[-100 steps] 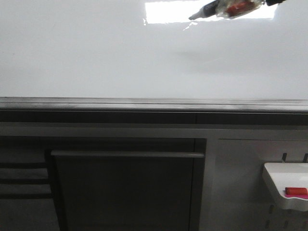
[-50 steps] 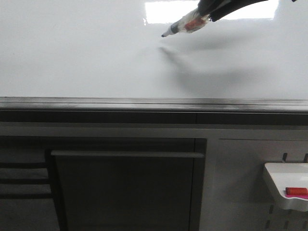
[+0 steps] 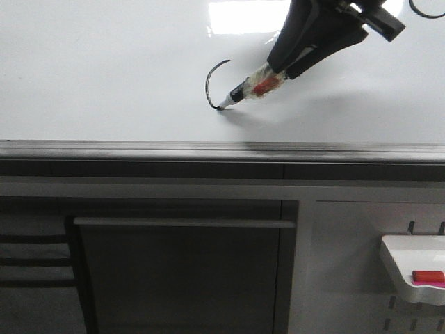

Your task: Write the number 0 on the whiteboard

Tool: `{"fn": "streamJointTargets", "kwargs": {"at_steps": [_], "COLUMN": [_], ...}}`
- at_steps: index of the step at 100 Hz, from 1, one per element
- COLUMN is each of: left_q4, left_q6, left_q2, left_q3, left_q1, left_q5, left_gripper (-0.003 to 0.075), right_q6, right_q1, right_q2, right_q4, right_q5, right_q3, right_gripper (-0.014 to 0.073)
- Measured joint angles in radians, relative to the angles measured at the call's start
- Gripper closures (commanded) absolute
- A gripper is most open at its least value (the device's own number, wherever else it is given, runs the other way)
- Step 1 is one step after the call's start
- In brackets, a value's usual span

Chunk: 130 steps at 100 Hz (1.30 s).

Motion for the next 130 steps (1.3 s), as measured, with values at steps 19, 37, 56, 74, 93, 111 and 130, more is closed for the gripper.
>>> {"fn": "streamJointTargets", "kwargs": {"at_steps": [19,37,56,74,93,111,130], "left_q4": [0.0,0.0,0.0,0.0,0.0,0.0,-0.064], "left_q6": [0.0,0.0,0.0,0.0,0.0,0.0,0.101], "left_q2": [0.0,0.0,0.0,0.0,0.0,0.0,0.04], "left_q3": [0.0,0.0,0.0,0.0,0.0,0.0,0.0], "left_q1": [0.0,0.0,0.0,0.0,0.0,0.0,-0.003], "left_q5": [-0.002,-0.002,-0.002,-0.002,-0.002,0.006,0.058], "left_gripper": [0.0461,0.0461,0.0462,0.0462,0.0462,0.0461,0.0461], "right_q6": [0.007,0.01,0.01,0.01,0.01,0.0,-0.128], "right_q1": [-0.027,-0.031,-0.029,-0.007,-0.002,-0.002,-0.002], "right_q2": [-0.028,-0.028,-0.026,-0.011,-0.042,-0.218,-0.455], "right_q4": [-0.038,-0.038,-0.029,-0.027,-0.014,-0.005,-0.005], "right_q5": [0.018,0.009,-0.001,0.004,0.023,0.03,0.081], "right_q3": [-0.058,-0.102,-0.117,-0.119,-0.119,-0.034,0.172], "right_gripper": [0.0589,0.0589,0.0589,0.0589,0.0589,0.0589,0.0589]}}
